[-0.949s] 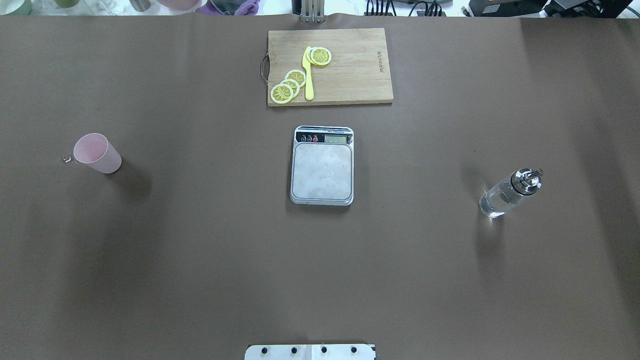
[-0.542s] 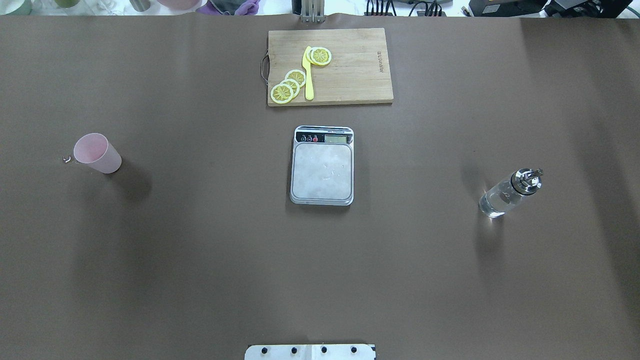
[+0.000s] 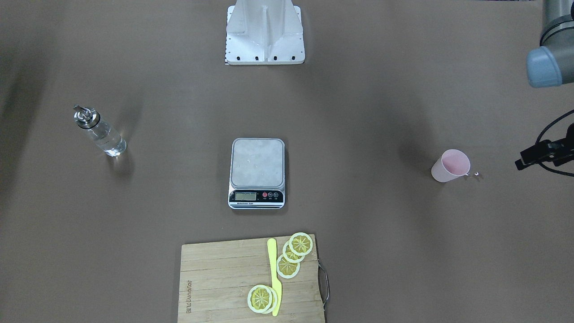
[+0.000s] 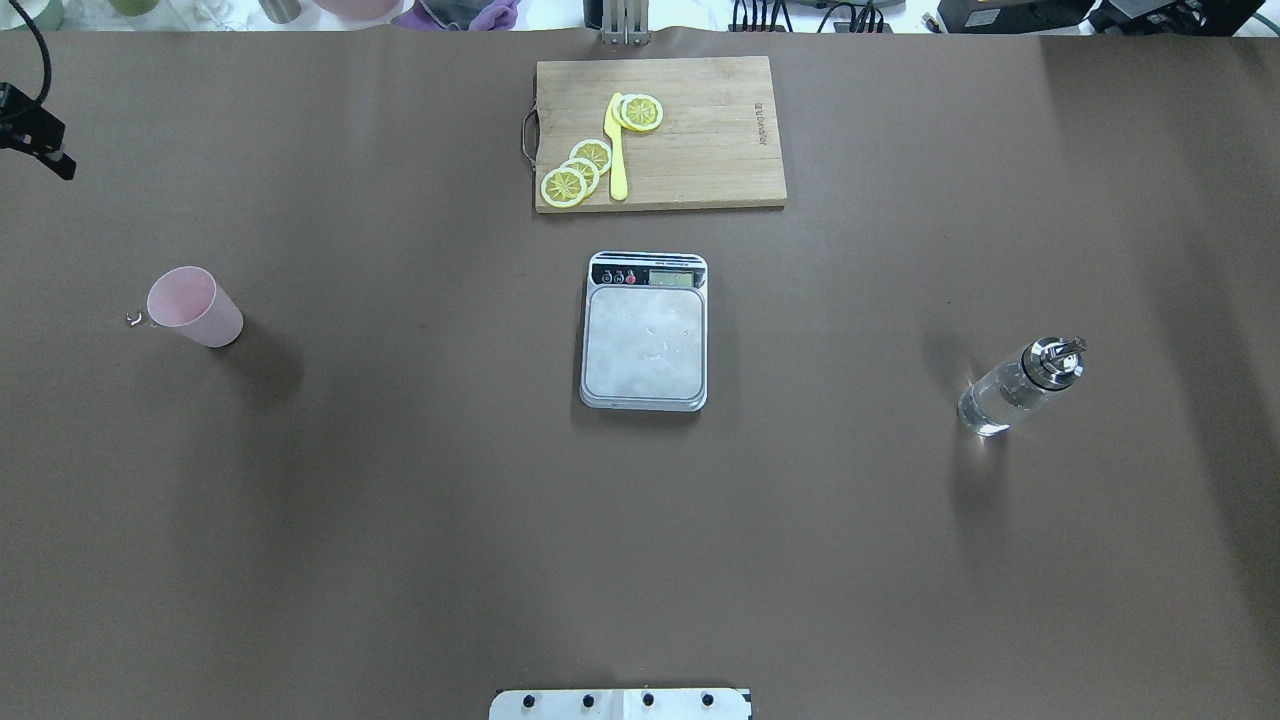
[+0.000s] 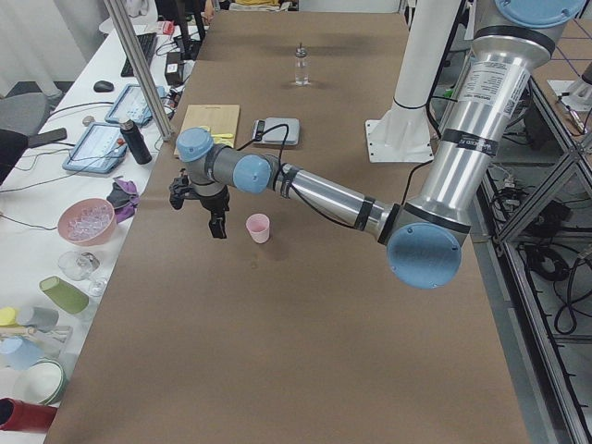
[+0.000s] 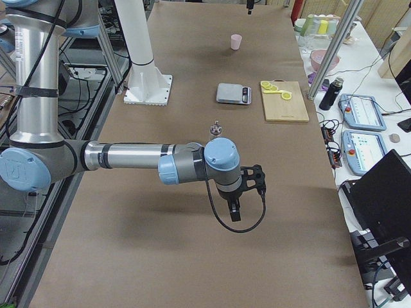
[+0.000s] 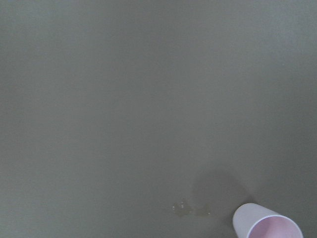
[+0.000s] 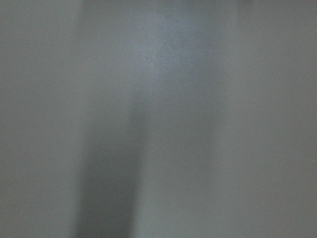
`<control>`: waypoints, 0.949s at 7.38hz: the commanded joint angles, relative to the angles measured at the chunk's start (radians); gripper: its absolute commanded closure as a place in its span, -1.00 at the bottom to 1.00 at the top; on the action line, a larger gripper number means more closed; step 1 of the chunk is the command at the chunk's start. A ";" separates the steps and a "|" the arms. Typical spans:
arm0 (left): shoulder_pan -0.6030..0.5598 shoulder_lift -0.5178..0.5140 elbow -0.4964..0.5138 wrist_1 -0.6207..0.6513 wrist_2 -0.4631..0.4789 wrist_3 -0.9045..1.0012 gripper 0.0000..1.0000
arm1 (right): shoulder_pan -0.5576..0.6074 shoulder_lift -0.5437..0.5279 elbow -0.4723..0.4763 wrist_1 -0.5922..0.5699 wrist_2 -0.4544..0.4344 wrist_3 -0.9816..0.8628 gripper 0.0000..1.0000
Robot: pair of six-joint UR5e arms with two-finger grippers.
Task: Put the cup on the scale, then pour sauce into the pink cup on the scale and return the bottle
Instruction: 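Reach the left gripper down to the pink cup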
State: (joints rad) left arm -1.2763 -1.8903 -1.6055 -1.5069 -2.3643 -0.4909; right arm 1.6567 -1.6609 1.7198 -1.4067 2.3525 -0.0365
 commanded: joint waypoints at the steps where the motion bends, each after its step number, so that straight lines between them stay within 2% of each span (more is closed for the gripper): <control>1: 0.083 0.002 0.033 -0.111 0.005 -0.122 -1.00 | 0.000 -0.010 0.009 0.003 0.007 -0.014 -1.00; 2: 0.103 0.010 0.092 -0.201 0.005 -0.135 -0.99 | 0.002 -0.041 0.003 0.033 0.007 -0.098 -1.00; 4: 0.120 0.011 0.177 -0.355 0.007 -0.210 -0.95 | 0.002 -0.046 0.001 0.045 0.005 -0.100 -1.00; 6: 0.130 0.013 0.165 -0.366 0.010 -0.230 -0.94 | 0.002 -0.045 0.001 0.034 0.008 -0.097 -1.00; 7: 0.130 0.058 0.118 -0.368 0.013 -0.232 -0.94 | 0.002 -0.043 0.001 0.029 0.014 -0.095 -1.00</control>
State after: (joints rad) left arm -1.1488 -1.8683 -1.4509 -1.8673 -2.3550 -0.7158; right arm 1.6582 -1.7042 1.7219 -1.3728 2.3615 -0.1335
